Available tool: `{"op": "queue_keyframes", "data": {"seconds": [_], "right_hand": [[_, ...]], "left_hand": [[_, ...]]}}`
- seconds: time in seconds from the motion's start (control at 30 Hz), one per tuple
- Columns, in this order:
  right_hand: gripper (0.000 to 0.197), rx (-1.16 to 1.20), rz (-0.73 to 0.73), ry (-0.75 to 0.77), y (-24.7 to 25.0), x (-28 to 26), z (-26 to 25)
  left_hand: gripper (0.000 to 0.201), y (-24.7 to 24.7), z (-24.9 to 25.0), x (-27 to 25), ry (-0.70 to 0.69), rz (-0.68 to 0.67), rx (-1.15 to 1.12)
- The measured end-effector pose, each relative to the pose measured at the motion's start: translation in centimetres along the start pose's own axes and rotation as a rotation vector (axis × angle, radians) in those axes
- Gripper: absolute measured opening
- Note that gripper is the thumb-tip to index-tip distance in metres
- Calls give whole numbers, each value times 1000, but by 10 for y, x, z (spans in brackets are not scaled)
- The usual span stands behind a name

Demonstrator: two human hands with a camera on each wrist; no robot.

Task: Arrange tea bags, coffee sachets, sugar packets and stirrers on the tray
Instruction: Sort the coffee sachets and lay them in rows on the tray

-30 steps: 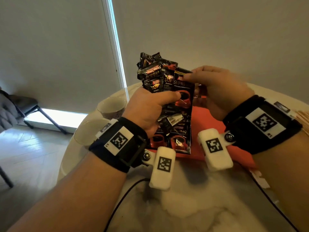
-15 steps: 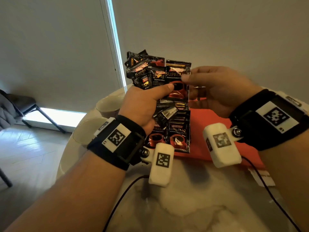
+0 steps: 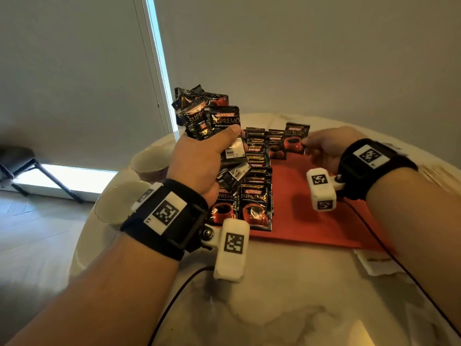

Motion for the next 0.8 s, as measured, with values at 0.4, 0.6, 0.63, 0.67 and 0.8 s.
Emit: {"op": "queue_keyframes", "data": {"seconds": [0.4, 0.6, 0.63, 0.67, 0.8], "right_hand": [[5, -226, -4, -47, -20, 23, 2], [11, -246, -9, -52, -21, 24, 3], [11, -246, -12, -54, -21, 24, 4], [11, -241, -15, -53, -21, 24, 4], [12, -160, -50, -61, -19, 20, 4]], "left_hand": [[32, 1, 1, 4, -15, -12, -10], [34, 0, 1, 3, 4, -14, 0], [35, 0, 1, 3, 6, -18, -2], [36, -1, 1, 2, 10, -23, -7], [39, -2, 0, 0, 30, -41, -19]]}}
Point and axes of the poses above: each hand's wrist, its own x-axis towards the middle knuckle, its own y-axis out of the back of the hand, z = x × y, the point moved 6 cm from there along x, towards the middle knuckle, and after that the axes turned 6 degrees about x, right-handed, at the moved point
